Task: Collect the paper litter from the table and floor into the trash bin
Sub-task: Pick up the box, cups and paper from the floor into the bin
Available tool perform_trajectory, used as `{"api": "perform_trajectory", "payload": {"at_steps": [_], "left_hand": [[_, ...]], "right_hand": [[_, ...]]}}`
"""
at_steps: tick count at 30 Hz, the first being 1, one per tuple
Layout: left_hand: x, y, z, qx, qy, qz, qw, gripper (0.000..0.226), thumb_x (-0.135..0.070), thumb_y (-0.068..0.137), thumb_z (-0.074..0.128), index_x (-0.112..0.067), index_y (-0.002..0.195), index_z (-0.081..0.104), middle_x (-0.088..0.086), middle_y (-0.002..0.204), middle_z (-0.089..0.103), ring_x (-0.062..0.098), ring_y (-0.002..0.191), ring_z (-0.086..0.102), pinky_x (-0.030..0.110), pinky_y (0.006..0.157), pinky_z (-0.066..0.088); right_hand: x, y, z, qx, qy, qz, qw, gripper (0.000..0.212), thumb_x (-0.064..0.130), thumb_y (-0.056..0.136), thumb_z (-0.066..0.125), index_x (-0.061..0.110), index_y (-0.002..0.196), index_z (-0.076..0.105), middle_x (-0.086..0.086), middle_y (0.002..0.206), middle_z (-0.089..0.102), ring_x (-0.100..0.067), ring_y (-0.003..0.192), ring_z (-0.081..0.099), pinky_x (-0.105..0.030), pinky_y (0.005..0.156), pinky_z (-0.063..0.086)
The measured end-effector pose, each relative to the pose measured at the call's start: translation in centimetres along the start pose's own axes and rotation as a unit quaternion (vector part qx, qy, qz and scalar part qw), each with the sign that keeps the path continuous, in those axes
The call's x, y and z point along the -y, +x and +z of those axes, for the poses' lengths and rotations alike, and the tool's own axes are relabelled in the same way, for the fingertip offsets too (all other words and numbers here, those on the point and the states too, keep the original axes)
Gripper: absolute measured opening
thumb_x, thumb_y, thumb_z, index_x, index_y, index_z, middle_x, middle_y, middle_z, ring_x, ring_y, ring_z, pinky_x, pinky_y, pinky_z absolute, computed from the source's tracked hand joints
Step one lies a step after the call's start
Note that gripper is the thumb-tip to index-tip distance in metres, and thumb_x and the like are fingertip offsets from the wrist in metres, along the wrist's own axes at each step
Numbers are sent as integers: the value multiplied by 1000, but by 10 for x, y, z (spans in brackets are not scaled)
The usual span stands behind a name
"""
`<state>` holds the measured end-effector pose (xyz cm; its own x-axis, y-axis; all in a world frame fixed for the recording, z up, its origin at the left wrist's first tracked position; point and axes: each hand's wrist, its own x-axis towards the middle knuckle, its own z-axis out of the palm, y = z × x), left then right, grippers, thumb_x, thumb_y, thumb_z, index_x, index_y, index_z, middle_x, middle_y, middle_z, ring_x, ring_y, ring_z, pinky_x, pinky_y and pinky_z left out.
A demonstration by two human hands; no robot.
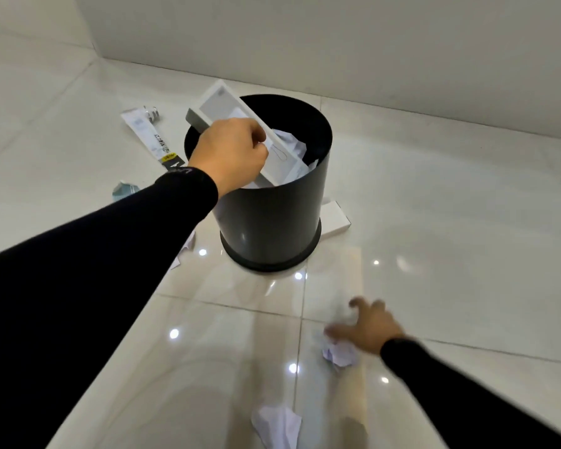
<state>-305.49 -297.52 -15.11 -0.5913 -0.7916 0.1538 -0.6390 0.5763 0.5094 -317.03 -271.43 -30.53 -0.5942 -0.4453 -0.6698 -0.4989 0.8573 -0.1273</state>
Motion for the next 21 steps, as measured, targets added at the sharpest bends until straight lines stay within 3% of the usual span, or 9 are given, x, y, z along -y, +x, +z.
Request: {"api": "perform_trajectory", "payload": {"at_steps": [2, 3, 5, 6, 7, 11, 15, 18, 21], "left_hand": [[3, 1, 3, -10, -2, 8, 1000, 32, -23, 87, 47, -16, 113, 63, 5, 113, 68, 25, 105, 60, 30, 87, 44], [5, 2, 4, -15, -5, 11, 1000, 31, -23, 87, 47, -16, 112, 64, 5, 111, 68, 25, 104, 60, 30, 87, 44], [6, 6, 4, -27, -17, 7, 999, 29, -22, 87, 48, -16, 110, 65, 5, 108, 69, 24, 102, 60, 29, 86, 43], [7, 7, 4, -26, -21, 5, 999, 28, -21, 87, 48, -16, 109, 65, 4, 106, 70, 24, 100, 61, 28, 85, 43], [6, 9, 5, -21, -23, 3, 1000, 28, -21, 87, 48, -16, 108, 66, 4, 105, 70, 23, 99, 61, 27, 83, 42], [1, 16, 10, 26, 6, 29, 999, 26, -23, 88, 49, -18, 108, 66, 1, 105, 70, 20, 98, 61, 24, 78, 40], [2, 26, 9, 55, -2, 25, 998, 22, -22, 87, 50, -18, 100, 68, 2, 100, 71, 19, 93, 61, 26, 78, 44], [9, 30, 5, 78, -1, 12, 997, 20, -20, 87, 51, -19, 97, 69, 0, 99, 71, 19, 94, 62, 27, 82, 46], [18, 29, 2, 97, 17, -1, 995, 20, -20, 86, 51, -19, 97, 69, -2, 99, 70, 17, 94, 61, 27, 83, 46]], "right_hand": [[-8, -3, 44, 19, -34, -9, 999, 85, 62, 61, 68, 29, 132, 36, -11, 129, 33, -31, 123, 37, -33, 96, 42], [-10, -2, 56, 13, -23, -24, 999, 75, 56, 61, 70, 29, 124, 39, -9, 123, 33, -29, 120, 37, -30, 93, 43], [-10, 6, 57, 12, 18, -82, 996, 32, 35, 69, 69, 29, 89, 45, 0, 101, 34, -26, 111, 48, -24, 87, 44], [-6, 11, 51, 21, 32, -114, 993, 24, 24, 76, 63, 31, 75, 41, 4, 91, 34, -26, 106, 54, -22, 85, 43], [-3, 20, 43, 7, 43, -138, 989, 28, 15, 81, 56, 32, 68, 37, 4, 86, 36, -27, 102, 58, -21, 83, 41], [31, 64, -17, -185, 170, -127, 960, 6, 10, 90, 50, 9, 92, 56, -14, 105, 54, -31, 99, 57, -25, 82, 38], [61, 108, -69, -248, 158, -136, 946, 32, 22, 88, 59, 1, 111, 53, -16, 118, 50, -32, 104, 55, -31, 89, 41], [76, 134, -84, -220, 41, -157, 962, 39, 23, 80, 68, 5, 111, 54, -18, 141, 34, -33, 126, 39, -35, 102, 36], [85, 154, -85, -107, -122, -198, 967, 43, 18, 71, 73, 13, 110, 54, -7, 159, 5, -28, 145, 7, -50, 113, 21]]}}
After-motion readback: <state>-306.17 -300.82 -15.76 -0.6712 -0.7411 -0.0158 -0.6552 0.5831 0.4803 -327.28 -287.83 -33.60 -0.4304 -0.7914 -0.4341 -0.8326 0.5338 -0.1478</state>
